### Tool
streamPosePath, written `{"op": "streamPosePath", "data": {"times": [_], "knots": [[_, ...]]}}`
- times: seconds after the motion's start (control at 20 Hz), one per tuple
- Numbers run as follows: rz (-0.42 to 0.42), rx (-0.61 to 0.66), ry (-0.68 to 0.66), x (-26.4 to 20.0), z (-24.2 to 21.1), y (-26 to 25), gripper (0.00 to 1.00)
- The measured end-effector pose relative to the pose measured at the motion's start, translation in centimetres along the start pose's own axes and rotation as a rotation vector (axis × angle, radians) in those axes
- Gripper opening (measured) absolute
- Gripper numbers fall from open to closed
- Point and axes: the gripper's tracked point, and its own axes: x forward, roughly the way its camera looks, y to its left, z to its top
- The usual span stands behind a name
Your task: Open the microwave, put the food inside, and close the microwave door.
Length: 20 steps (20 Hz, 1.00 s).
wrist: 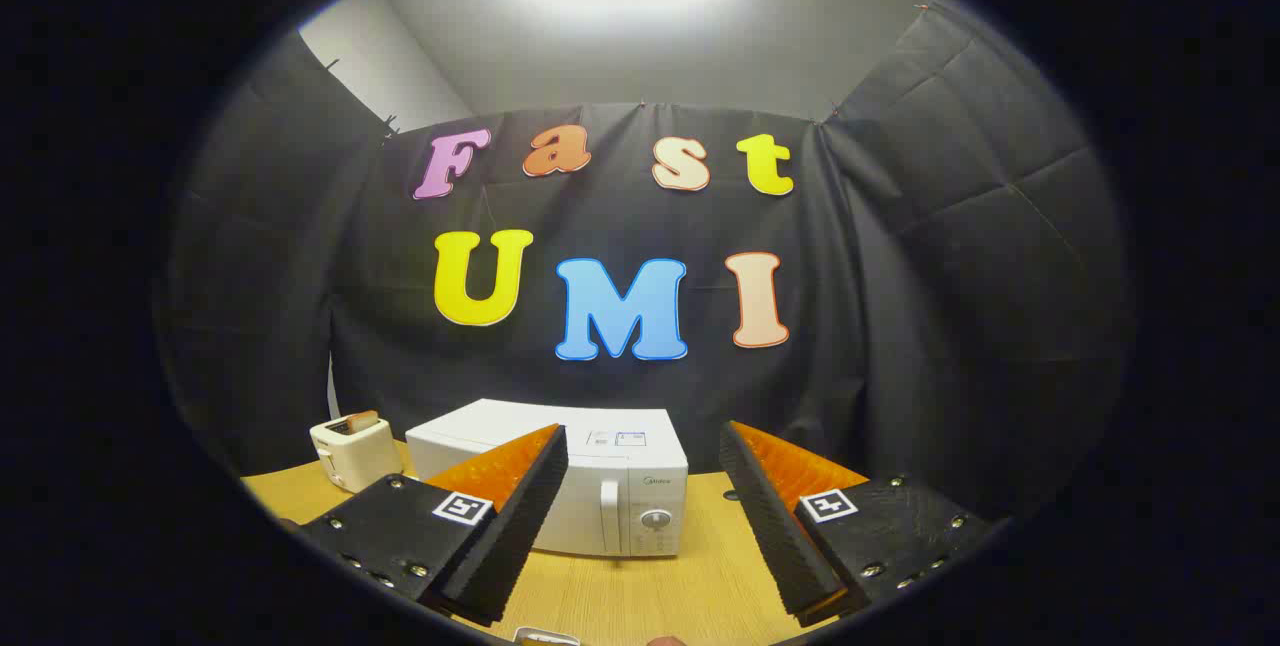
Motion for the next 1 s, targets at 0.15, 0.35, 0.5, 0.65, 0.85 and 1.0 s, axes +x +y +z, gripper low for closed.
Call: {"op": "streamPosePath", "data": {"times": [0.15, 0.35, 0.5, 0.65, 0.85, 1.0], "knots": [[0.003, 0.001, 0.004, 0.3, -0.2, -0.1, 0.96], [0.008, 0.007, 0.011, 0.5, -0.4, -0.2, 0.96], [0.011, 0.006, 0.012, 0.9, -0.6, -0.3, 0.96], [0.016, 0.008, 0.013, 1.3, -0.6, -0.3, 0.96], [0.029, 0.008, 0.013, 2.2, -1.0, -0.3, 0.96], [0.056, 0.001, 0.018, 3.7, -1.7, 0.1, 0.96]]}}
